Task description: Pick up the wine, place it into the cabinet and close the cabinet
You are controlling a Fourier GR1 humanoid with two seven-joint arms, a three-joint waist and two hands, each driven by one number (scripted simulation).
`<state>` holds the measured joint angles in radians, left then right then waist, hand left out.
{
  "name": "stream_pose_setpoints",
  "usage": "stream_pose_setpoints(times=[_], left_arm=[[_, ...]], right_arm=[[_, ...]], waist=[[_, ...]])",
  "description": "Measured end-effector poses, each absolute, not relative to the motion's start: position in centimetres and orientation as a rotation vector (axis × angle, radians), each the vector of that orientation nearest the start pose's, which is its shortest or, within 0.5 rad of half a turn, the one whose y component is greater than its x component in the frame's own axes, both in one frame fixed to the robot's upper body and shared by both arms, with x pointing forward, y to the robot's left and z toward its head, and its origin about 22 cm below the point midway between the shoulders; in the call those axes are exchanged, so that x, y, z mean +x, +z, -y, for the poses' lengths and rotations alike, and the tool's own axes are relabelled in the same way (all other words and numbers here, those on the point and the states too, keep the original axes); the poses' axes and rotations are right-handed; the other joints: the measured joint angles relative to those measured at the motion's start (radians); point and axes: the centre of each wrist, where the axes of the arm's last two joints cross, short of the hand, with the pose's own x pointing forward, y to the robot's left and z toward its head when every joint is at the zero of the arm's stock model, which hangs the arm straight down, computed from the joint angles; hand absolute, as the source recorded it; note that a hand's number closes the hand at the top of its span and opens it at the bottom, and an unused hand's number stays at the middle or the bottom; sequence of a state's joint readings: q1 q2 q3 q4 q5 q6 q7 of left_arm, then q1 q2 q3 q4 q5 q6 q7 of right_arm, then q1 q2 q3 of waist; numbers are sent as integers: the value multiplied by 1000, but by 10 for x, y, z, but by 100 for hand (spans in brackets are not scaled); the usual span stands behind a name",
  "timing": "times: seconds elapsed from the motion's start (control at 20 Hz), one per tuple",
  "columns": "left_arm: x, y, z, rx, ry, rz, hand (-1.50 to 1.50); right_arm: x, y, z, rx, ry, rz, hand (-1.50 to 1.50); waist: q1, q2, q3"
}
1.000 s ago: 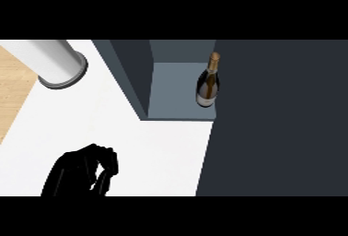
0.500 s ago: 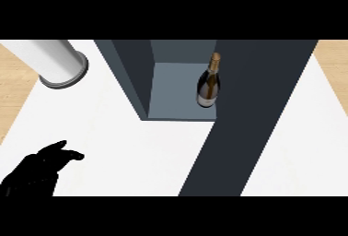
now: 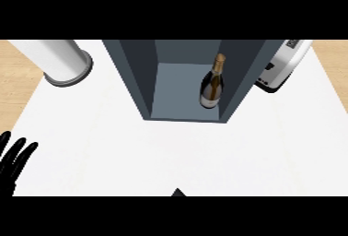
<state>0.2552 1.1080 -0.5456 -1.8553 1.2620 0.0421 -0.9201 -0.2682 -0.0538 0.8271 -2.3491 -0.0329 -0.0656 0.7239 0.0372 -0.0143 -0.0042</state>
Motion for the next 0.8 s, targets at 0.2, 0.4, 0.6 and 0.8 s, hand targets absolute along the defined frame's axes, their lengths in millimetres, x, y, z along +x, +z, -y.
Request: stream_pose_setpoints(times=[0.2,0.4,0.6,0.8], left_arm=[[141,54,-351,-400,204,1846,-150],[137,54,-372,-385,186,1851,-150],[134,56,-387,-391,172,1854,-150],[136,61,-401,-377,165,1856,-150]], right_arm=[[121,197,89,644,771,1727,150],[122,200,86,629,689,1788,150],[130,205,80,615,637,1827,150],[156,212,48,575,580,1856,150]], waist=[[6,1,-1],[12,3,-1],[22,6,-1],[26,11,0]])
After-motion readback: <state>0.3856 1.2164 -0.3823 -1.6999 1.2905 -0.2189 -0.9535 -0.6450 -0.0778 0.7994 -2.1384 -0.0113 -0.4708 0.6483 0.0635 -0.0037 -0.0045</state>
